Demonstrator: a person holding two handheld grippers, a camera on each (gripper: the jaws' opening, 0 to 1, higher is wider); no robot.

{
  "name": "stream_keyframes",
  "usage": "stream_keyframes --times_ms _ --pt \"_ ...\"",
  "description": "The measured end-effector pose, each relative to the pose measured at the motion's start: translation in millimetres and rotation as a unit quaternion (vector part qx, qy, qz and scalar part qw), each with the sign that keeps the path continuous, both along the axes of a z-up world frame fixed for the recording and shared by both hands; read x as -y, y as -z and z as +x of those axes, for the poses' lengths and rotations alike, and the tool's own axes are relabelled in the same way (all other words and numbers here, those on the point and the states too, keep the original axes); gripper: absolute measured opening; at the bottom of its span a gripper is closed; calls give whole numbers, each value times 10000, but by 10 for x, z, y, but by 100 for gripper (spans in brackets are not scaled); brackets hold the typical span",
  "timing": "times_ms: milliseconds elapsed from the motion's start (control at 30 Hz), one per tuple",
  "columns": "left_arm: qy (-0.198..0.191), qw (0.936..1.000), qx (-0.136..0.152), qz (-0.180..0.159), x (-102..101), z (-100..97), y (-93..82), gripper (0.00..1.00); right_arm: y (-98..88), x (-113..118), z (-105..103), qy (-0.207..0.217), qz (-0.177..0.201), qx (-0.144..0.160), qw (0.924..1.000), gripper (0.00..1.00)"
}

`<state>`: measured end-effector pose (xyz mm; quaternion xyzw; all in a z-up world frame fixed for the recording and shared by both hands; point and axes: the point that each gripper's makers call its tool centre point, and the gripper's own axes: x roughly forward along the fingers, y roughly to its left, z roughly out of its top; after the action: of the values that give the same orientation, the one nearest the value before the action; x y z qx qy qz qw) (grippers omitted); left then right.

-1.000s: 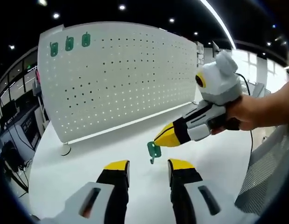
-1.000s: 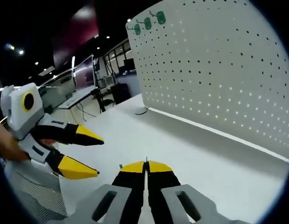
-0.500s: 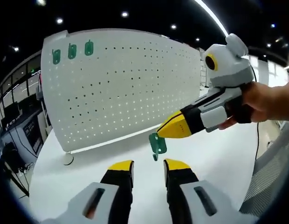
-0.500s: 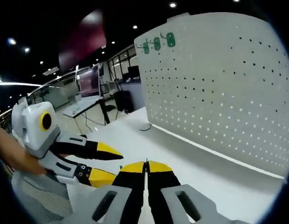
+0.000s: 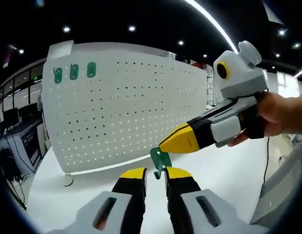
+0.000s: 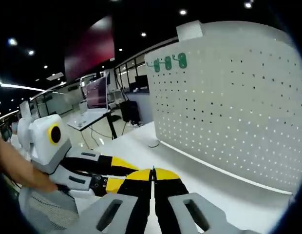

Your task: Insert the hook assembly into the mounting plate slot until the hook locks in place.

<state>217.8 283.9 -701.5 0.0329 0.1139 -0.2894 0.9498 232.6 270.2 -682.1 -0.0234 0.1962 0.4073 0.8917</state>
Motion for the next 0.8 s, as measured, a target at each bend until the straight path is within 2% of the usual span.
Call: stream_keyframes --times_ms 133,800 --pt "44 10000 49 21 35 -31 -7 4 3 23 -26 29 -19 7 10000 0" --pt "38 9999 -63 -110 2 -93 -19 3 40 28 -79 -17 -78 94 9999 0"
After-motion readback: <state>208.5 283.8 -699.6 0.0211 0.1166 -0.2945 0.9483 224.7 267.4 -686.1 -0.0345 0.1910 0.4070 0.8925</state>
